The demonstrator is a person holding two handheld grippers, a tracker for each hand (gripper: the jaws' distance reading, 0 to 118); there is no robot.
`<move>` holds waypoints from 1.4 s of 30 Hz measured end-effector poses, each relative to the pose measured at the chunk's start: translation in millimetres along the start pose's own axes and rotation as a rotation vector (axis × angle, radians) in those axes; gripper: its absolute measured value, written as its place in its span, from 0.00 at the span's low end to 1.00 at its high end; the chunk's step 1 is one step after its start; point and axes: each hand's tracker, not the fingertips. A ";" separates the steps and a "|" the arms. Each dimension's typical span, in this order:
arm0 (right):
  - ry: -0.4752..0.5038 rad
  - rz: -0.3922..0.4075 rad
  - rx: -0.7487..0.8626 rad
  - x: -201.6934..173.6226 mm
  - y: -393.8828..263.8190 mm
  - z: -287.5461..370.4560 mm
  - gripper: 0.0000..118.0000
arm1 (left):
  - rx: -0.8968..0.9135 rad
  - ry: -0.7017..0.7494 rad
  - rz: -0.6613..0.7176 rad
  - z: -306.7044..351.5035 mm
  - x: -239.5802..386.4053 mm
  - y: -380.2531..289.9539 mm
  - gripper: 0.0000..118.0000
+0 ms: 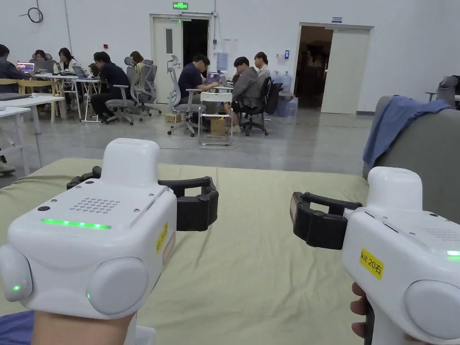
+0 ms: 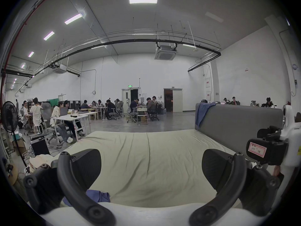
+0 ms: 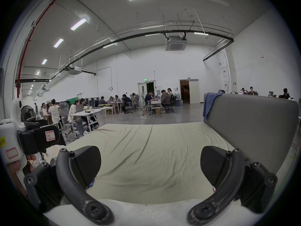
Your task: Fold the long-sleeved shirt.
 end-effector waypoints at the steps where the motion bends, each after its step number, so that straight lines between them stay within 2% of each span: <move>1: -0.001 0.000 0.002 0.2 0.0 0.0 1.00 | 0.001 0.000 -0.001 0.0 0.0 0.2 1.00; 9: -0.002 -0.006 0.007 0.6 2.0 1.5 1.00 | 0.000 -0.001 0.006 -0.2 -0.6 0.5 1.00; 19: -0.031 0.032 -0.001 -6.3 2.0 -0.4 1.00 | 0.000 0.000 0.007 0.7 -1.4 0.2 1.00; 29: 0.000 0.009 -0.015 -2.1 3.4 0.6 1.00 | 0.002 -0.004 0.010 2.5 -1.9 -0.2 1.00; 42: -0.046 -0.005 -0.017 -0.2 2.0 -0.9 1.00 | -0.008 -0.010 0.003 1.6 0.4 -1.3 1.00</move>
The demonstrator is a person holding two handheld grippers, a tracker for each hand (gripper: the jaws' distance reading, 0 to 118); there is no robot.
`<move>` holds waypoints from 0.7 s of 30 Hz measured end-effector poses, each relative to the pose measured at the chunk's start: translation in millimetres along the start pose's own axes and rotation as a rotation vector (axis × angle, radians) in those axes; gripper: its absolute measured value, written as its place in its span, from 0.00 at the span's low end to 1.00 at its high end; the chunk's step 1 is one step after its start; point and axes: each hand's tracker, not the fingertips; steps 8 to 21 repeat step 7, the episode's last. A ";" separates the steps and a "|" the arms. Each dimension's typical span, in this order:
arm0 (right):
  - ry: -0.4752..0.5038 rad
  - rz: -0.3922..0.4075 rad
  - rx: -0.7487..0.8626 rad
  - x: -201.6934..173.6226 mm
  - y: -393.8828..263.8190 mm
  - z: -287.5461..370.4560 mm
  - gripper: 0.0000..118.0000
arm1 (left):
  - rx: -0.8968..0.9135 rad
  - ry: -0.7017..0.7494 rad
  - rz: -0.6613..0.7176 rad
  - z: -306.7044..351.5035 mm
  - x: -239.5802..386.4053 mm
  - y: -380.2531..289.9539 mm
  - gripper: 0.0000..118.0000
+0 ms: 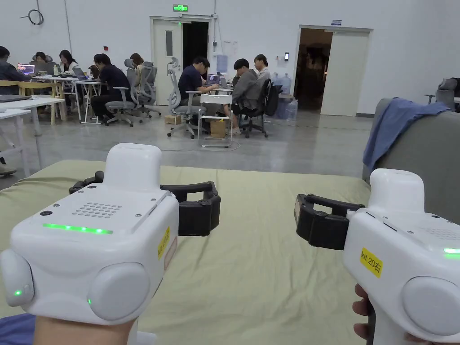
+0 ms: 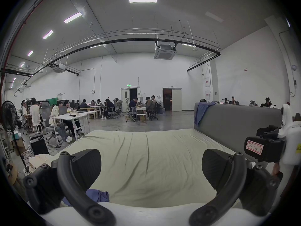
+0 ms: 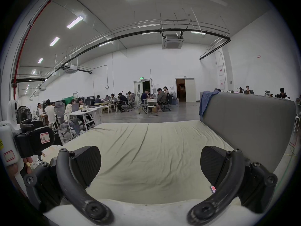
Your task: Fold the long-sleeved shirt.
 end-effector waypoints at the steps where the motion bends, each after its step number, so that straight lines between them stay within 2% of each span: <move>1: -0.001 0.000 0.000 -0.4 -0.2 0.7 1.00 | -0.001 0.001 -0.002 0.1 0.3 0.0 1.00; 21: -0.011 0.006 0.002 -1.9 0.0 1.2 1.00 | 0.001 -0.003 0.001 1.3 0.7 0.2 1.00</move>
